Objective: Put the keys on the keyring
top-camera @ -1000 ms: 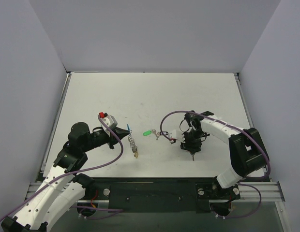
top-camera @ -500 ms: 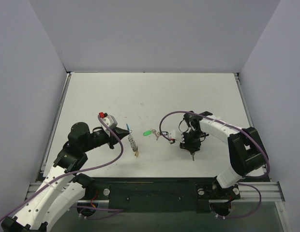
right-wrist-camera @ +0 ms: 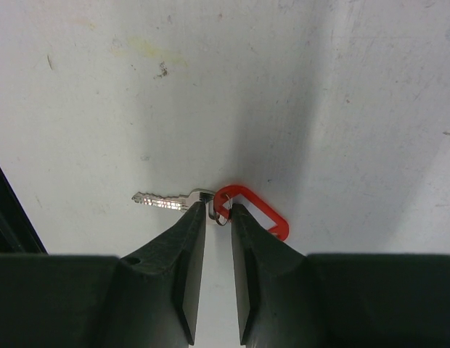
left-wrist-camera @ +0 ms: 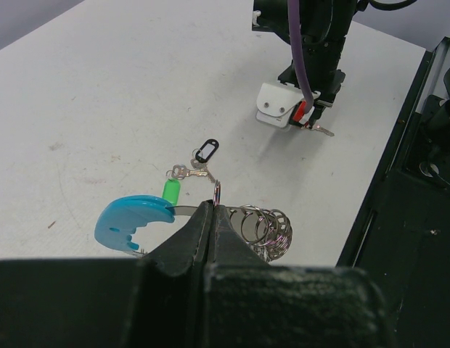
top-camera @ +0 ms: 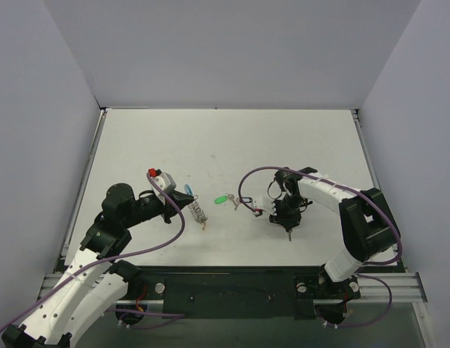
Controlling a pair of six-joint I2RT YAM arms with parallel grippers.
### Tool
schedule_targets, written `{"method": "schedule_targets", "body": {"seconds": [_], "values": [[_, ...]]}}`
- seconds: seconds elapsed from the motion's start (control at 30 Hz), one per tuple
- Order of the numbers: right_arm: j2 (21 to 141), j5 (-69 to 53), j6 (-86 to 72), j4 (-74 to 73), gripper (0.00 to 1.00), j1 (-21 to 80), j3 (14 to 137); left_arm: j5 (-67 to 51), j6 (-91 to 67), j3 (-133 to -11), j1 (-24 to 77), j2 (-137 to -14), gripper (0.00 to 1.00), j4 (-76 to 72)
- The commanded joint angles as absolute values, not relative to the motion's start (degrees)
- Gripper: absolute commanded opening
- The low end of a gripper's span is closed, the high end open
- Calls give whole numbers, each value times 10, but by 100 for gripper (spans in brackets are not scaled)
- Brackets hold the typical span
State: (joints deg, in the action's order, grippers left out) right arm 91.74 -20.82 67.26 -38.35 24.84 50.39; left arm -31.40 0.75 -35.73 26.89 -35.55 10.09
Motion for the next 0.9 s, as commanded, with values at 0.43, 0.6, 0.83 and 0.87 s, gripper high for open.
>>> {"method": "schedule_targets", "body": {"seconds": [0.43,0.6,0.83,0.87], "values": [[919,-212,674,-419,2,250,519,-317,16,-365,265,-349,0,72],[917,-216,674,-424,0,250,519,-316,16,-366,265,-349,0,72],[894,-252,648,-436,0,238,533,-316,18,-364,265,-351,0,73],[882,-257,638,-435,0,230,535,-316,18,-364,265,-351,0,72]]}}
